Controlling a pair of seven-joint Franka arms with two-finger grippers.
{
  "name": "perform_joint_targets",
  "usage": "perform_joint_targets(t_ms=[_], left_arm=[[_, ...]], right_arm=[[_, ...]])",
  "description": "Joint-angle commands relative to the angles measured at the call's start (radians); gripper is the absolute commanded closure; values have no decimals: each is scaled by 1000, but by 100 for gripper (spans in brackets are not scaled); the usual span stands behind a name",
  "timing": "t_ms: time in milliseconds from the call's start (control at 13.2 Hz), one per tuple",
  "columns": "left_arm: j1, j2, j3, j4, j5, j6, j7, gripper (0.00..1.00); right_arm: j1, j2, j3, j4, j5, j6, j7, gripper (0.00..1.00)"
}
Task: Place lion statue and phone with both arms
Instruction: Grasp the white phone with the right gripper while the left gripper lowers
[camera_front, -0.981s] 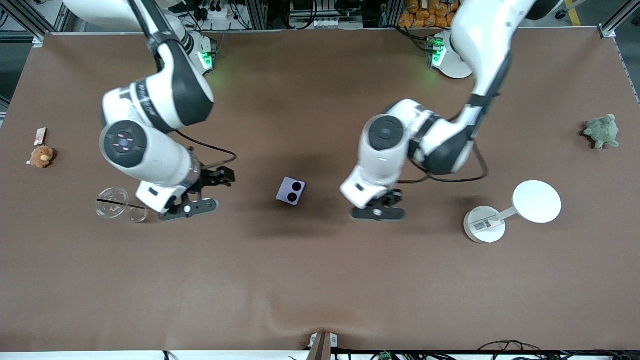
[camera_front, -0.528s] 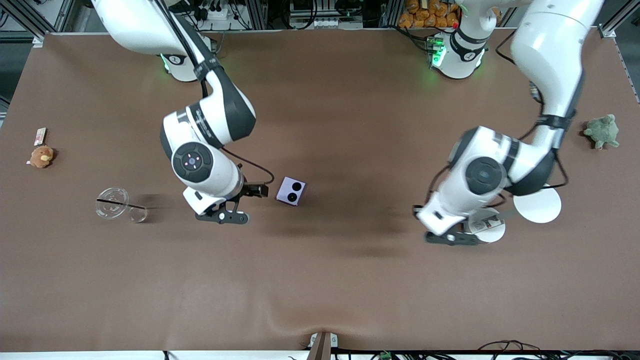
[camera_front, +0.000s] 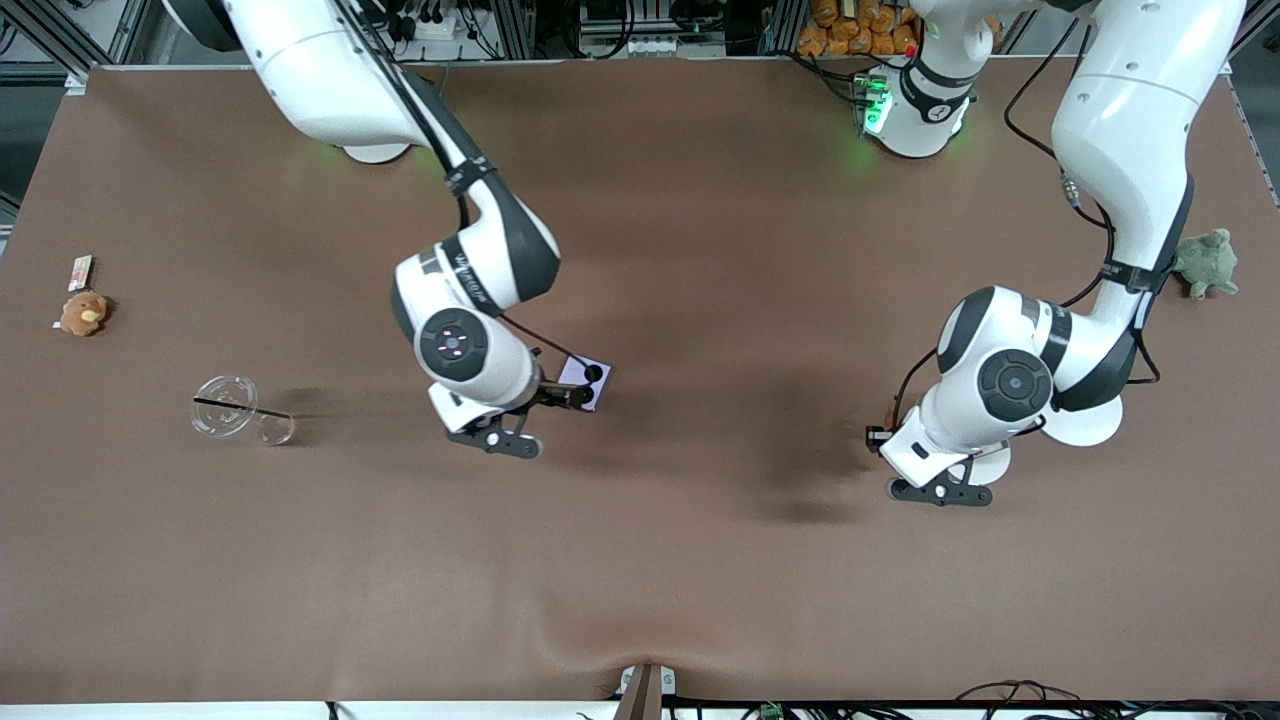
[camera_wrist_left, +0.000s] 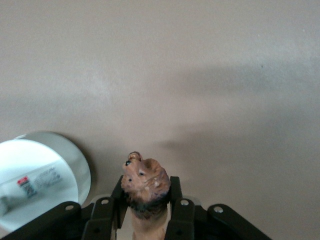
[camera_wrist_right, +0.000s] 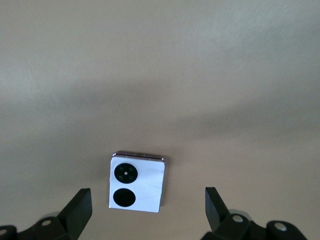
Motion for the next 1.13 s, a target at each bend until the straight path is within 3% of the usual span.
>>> perform_joint_targets(t_ms=[0,528,755,906,981,1057], left_arm=[[22,26,-13,-15,26,66,10,100],[57,54,-8,-25,95,105,50,100],[65,67,-8,-25,95,105,59,100],[65,74,-8,-24,95,105,59,96],[64,75,-8,-21,95,105,58,31],[65,72,-8,-21,89,105,52,0]], right_arm=[[16,32,-7,-7,15,4,7,0],[44,58,-5,-80,27,118,11,0],[44,83,-5,-78,139,122,11,0],[46,98,-5,-75,158,129,13,0],[46,103,-5,-75,158,141,13,0],[44,113,-5,-70,159,147,13,0]])
